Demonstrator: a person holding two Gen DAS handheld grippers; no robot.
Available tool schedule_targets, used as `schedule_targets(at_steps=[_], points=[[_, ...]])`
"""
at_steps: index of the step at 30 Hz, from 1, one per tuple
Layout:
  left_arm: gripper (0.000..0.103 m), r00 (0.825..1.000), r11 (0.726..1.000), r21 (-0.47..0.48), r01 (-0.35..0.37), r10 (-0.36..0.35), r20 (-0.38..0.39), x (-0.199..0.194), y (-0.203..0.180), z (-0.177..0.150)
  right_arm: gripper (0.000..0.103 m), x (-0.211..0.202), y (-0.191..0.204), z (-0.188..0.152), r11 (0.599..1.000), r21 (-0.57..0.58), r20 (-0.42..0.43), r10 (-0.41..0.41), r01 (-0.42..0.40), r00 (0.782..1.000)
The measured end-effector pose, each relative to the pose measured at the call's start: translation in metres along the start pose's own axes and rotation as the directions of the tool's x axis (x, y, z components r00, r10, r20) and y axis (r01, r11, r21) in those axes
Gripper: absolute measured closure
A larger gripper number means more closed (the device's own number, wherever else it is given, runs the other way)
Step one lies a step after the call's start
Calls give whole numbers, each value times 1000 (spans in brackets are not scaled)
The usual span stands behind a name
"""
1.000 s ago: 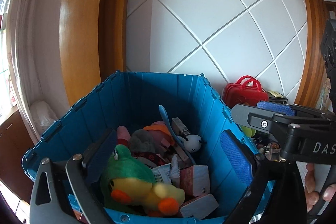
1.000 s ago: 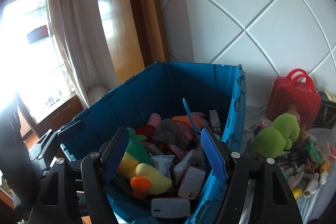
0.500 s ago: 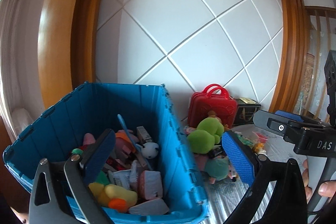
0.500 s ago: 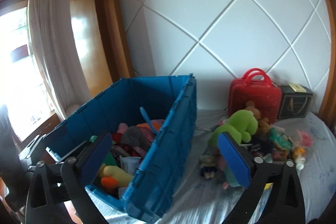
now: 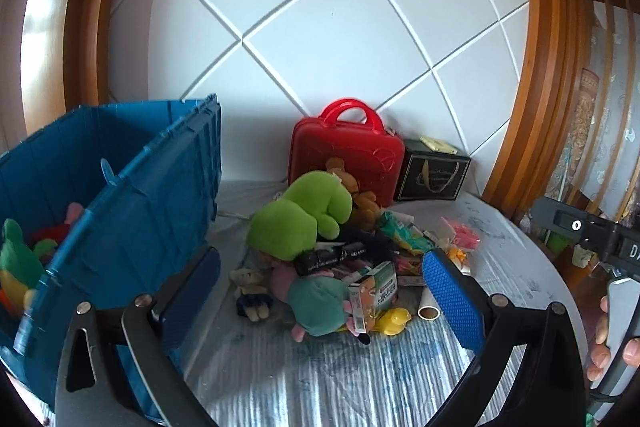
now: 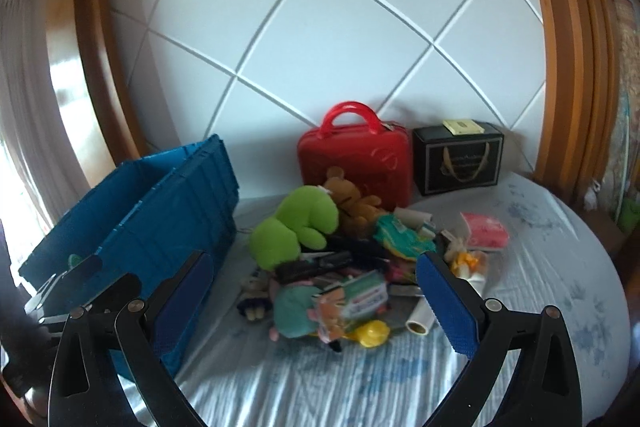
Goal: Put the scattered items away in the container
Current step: 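Withdraw both tools from the crate back toward the pile, then close the left tool on the pink and teal pig plush while the right tool approaches the pile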
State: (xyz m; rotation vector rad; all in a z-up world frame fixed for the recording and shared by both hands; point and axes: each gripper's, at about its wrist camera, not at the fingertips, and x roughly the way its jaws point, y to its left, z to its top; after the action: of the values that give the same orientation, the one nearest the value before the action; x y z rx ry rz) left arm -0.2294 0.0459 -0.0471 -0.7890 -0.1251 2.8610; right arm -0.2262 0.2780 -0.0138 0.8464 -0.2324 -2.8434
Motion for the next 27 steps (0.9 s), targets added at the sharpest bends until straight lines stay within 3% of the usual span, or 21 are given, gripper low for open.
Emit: schedule_targets(at_steps=[4,8,14,16,17,19,22,27], points=[[0,992,998,-26,-60,56,-115,48,-22,-31,0,44,-64,-13,999,34,-106,-13,17,994],[0,977,996,21,-89,91,-195,88,-40,-58,0,76,-118,-38,994,98,-200,-27,48,979],[0,963,998,58,-34,48,-266,134,-62,-89,0,101,-166,-71,975,171,-297,-88,143,951],[6,954,998,55,-9,25,-300,148,-70,-98,1,106,-171,-81,970,161,-334,-117,179,935],[8,948,998,57,13,6,-319,154,-73,-103,4,109,-173,-85,967,157,-350,-133,198,927],[11,941,997,70,41,-15,-337,161,-78,-112,23,114,-179,-95,959,160,-375,-161,234,913],[17,931,997,67,42,-15,-364,175,-75,-125,35,122,-182,-109,951,165,-418,-172,261,892],[20,922,998,58,-7,29,-387,192,-54,-136,39,139,-167,-123,968,144,-443,-124,207,888]])
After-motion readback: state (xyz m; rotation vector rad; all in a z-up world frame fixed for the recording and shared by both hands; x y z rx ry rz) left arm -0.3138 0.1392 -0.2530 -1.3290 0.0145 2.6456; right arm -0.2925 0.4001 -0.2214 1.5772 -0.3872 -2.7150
